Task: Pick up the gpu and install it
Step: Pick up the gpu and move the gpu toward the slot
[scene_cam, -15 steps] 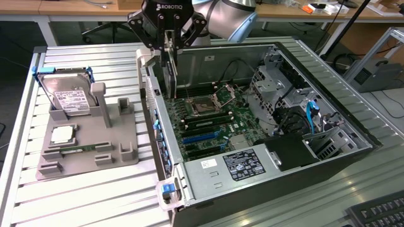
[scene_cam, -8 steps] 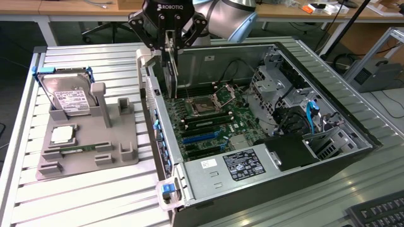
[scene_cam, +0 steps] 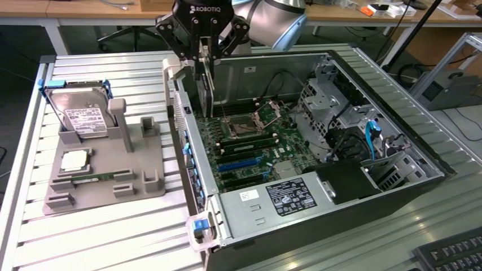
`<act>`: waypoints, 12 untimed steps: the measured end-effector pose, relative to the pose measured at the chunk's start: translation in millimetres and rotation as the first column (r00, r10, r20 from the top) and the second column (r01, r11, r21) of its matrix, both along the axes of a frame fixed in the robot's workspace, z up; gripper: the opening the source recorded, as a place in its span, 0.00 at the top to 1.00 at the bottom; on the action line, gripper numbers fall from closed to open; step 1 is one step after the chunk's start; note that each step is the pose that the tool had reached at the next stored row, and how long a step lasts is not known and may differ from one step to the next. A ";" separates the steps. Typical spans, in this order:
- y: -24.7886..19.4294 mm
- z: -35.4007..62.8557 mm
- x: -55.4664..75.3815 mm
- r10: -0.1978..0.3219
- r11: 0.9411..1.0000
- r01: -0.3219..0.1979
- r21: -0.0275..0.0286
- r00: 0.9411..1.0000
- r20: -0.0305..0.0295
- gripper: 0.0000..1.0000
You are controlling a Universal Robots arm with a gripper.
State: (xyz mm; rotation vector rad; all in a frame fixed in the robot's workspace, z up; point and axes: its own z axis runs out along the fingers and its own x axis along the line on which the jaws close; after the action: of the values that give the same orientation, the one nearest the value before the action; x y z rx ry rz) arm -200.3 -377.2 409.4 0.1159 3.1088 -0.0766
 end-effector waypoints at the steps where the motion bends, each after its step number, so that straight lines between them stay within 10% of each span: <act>1: 0.0 -0.1 0.1 0.000 1.000 0.000 0.000 1.000 0.000 0.73; 12: 0.0 -2.6 8.5 0.000 1.000 0.000 0.000 1.000 0.000 0.73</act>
State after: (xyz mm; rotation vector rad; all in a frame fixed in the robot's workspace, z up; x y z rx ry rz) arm -191.8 -377.2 406.8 0.1159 3.1088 -0.0770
